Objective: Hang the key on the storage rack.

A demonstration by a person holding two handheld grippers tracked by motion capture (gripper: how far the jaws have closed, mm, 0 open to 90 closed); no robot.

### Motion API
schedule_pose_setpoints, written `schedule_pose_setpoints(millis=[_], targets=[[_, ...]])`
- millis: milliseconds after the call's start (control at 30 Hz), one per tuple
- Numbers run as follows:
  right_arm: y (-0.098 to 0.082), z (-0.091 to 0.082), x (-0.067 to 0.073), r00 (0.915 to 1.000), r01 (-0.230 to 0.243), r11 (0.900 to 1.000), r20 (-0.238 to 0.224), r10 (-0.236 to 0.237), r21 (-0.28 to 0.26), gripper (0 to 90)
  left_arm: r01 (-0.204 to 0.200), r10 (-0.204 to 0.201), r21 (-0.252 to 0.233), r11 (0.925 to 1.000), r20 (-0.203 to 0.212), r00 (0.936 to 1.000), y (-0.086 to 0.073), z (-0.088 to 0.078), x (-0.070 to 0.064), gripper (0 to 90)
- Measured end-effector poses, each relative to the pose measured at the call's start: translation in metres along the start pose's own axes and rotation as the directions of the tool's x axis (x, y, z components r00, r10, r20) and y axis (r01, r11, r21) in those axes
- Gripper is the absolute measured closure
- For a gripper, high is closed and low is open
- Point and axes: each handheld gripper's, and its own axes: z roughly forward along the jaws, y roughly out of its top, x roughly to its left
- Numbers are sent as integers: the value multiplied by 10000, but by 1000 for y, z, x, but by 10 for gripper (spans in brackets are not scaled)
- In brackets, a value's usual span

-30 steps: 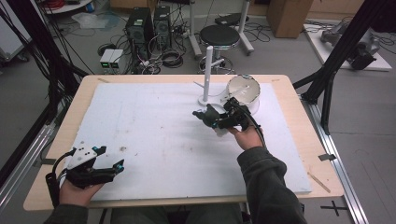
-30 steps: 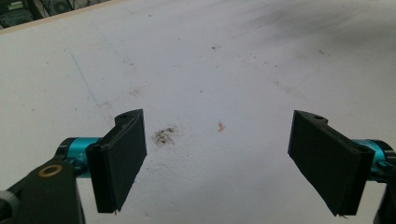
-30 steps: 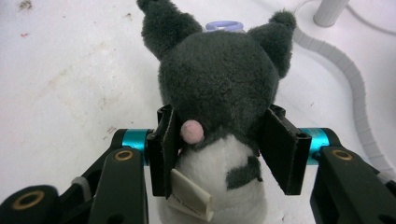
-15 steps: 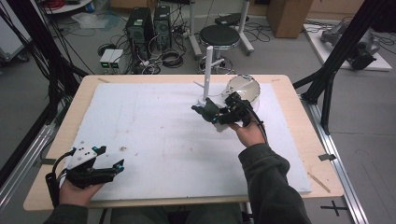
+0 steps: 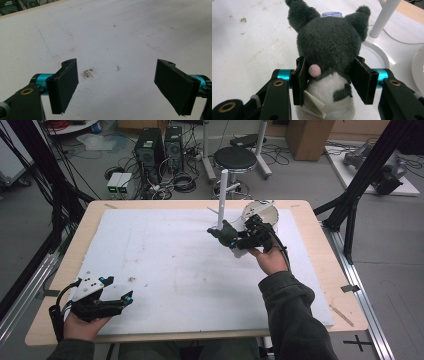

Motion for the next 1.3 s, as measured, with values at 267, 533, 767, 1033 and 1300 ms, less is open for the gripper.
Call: schedule_pose_setpoints(millis=[267,533,767,1033,1300], targets=[[6,-9,-2,10000,60,9999,72,-59,-139,500,37,-37,-17,10000,16,10000,0,0,0,196],[12,-19,-4,9999,59,9994,145,-53,-351,499,44,-44,-21,10000,2,10000,0,0,0,196],[13,-25,-6,9999,15,9988,150,-7,-499,500,22,-22,1,10000,-12,10000,0,0,1,196],[16,-31,-7,9998,21,9983,183,-11,-584,499,44,-44,-22,10000,-23,10000,0,0,1,196],[22,-41,-8,9996,35,9973,278,-15,-730,499,59,-59,-37,10000,-25,10000,0,0,1,196]])
